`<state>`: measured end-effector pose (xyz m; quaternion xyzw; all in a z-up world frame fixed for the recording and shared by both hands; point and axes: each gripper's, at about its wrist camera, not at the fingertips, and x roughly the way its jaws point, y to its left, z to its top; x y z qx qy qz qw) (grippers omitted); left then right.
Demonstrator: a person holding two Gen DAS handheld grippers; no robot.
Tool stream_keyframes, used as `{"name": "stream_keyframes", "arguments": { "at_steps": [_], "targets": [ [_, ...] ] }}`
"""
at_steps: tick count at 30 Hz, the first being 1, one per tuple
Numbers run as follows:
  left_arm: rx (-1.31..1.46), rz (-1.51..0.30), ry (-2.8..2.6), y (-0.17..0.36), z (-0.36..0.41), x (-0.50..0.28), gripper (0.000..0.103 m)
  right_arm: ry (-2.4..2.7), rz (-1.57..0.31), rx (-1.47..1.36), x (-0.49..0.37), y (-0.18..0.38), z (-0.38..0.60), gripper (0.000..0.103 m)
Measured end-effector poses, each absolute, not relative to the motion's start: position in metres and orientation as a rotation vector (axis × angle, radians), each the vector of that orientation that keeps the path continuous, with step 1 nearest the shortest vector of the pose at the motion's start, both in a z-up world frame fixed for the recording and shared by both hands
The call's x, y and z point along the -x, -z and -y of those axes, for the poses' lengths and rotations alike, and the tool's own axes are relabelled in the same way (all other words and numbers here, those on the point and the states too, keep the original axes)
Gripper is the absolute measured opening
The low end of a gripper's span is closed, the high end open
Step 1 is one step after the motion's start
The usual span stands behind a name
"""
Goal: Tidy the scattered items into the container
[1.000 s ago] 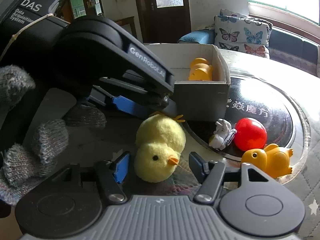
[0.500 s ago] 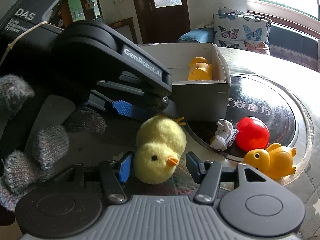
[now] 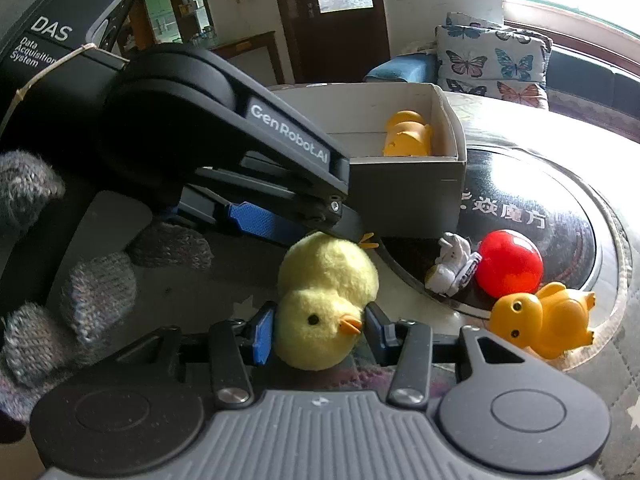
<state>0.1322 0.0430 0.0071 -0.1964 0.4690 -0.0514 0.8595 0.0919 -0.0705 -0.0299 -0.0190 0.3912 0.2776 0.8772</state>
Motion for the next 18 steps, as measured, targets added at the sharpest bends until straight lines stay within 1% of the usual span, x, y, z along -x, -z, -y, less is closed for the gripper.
{"name": "stream_keyframes", "arguments": {
  "at_steps": [10, 18],
  "targets": [
    [0.418, -0.972, 0.162, -0.014, -0.039, -0.122, 0.043, -0.618, -0.816, 0.096, -0.076, 0.03, 0.08, 0.044],
    [0.362, -0.999, 0.161, -0.005, -0.032, -0.125, 0.043, -0.622, -0.809, 0.101, -0.075, 0.031, 0.082, 0.044]
  ]
}}
